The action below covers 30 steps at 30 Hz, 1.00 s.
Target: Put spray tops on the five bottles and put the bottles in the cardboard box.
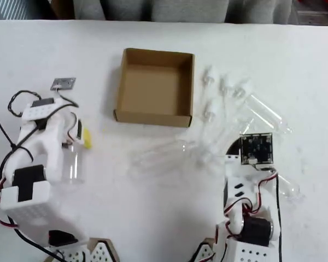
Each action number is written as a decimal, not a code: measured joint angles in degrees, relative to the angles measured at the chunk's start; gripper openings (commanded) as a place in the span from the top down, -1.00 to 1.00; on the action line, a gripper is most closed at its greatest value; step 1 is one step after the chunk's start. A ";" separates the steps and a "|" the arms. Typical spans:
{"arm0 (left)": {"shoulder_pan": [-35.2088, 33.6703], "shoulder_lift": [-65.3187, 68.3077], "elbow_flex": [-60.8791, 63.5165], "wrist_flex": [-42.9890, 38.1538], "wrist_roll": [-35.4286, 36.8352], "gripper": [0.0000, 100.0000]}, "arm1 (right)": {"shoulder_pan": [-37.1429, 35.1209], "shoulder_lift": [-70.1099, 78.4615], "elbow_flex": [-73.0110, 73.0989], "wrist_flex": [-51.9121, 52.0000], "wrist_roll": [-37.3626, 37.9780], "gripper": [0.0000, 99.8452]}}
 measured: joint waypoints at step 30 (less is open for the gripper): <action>-0.44 0.00 0.00 0.00 0.00 0.96 | -9.67 88.18 -53.89 -0.44 -17.41 0.72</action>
